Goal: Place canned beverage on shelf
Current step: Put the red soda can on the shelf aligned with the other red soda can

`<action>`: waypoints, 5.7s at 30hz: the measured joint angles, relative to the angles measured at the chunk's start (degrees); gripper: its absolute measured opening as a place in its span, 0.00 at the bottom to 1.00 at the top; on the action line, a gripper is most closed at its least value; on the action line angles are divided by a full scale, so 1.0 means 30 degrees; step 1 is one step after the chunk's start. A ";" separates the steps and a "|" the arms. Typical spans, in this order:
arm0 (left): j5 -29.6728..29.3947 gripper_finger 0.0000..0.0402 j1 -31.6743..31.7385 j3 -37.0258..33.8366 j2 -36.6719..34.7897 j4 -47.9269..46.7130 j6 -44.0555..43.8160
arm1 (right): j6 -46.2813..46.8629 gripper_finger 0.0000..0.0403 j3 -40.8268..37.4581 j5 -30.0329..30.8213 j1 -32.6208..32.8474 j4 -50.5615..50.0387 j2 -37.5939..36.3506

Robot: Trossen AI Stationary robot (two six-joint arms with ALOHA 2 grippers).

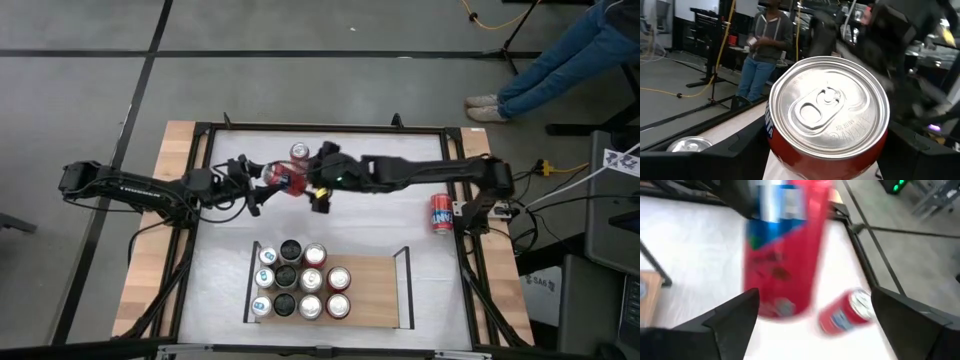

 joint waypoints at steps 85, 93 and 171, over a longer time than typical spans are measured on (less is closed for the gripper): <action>0.6407 0.75 0.2737 1.2407 1.6881 -0.9033 0.4313 | 0.1515 0.92 -0.0029 -0.3054 -0.0021 -1.1380 -0.5187; 0.7113 0.81 0.2737 1.2386 1.6881 -0.8880 0.4277 | 0.1508 0.92 -0.0029 -0.3046 -0.0021 -1.1381 -0.5187; 0.4586 0.97 0.2089 0.6453 -0.2492 -1.6883 0.2899 | 0.0017 0.92 -0.0015 -0.6819 -0.1679 -0.7931 0.1304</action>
